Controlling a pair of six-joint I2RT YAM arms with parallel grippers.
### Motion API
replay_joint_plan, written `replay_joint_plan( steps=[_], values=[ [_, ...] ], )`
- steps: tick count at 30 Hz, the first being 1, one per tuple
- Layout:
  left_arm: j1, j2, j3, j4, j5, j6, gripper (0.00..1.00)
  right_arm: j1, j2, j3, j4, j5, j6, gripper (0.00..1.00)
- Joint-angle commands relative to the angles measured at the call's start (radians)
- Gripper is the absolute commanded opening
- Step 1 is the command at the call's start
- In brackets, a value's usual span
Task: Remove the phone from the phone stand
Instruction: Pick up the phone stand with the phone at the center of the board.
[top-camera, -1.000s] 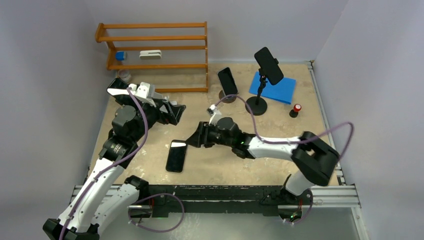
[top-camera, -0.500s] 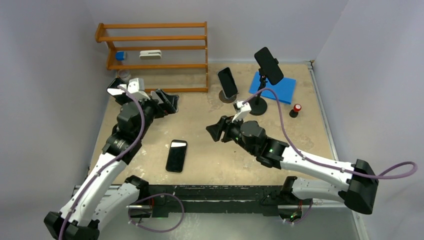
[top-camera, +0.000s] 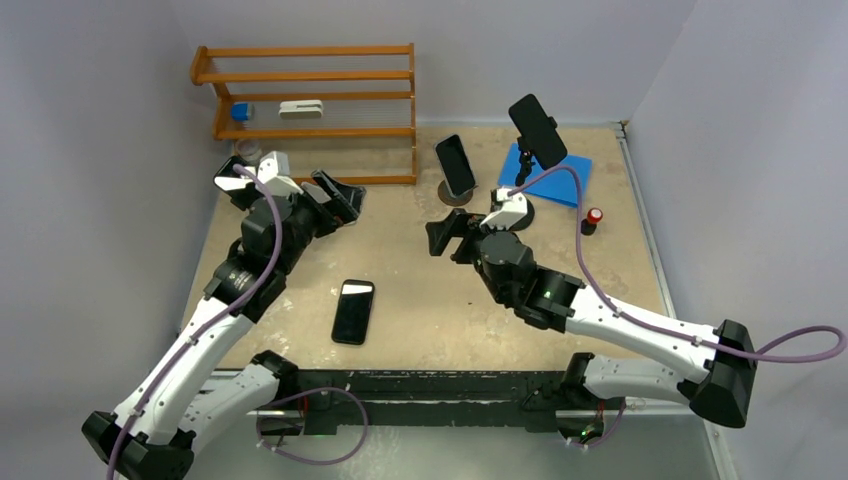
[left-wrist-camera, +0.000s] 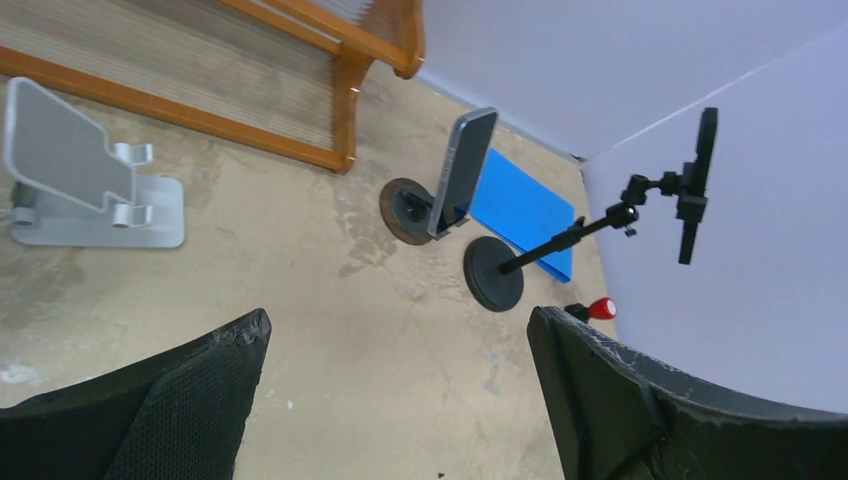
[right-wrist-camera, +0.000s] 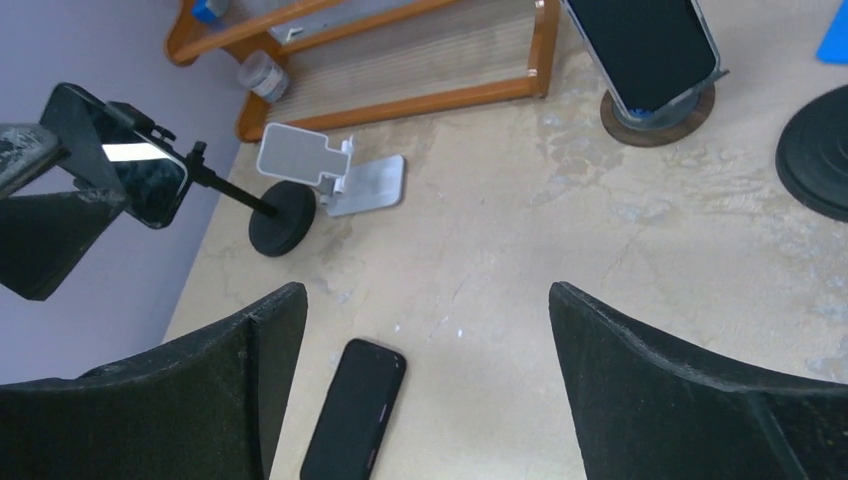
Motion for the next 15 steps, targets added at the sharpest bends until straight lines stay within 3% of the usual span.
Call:
replay_joint_plan(
  steps=[1,5,10,15],
  values=[
    [-0.031,0.005,0.049,0.012,0.034,0.052,1.00,0.001,-0.008,-0.009,0.225,0.034,-0.104,0.91],
    [-0.038,0.005,0.042,0.029,0.044,0.121,1.00,0.001,-0.015,-0.071,0.362,0.014,-0.149,0.91],
    [-0.037,0.042,0.029,-0.008,-0.087,0.143,0.99,0.001,0.016,-0.084,0.371,0.006,-0.200,0.92],
    [-0.037,0.149,0.060,-0.103,-0.175,0.203,0.91,0.001,0.015,-0.152,0.457,-0.068,-0.258,0.92]
  ],
)
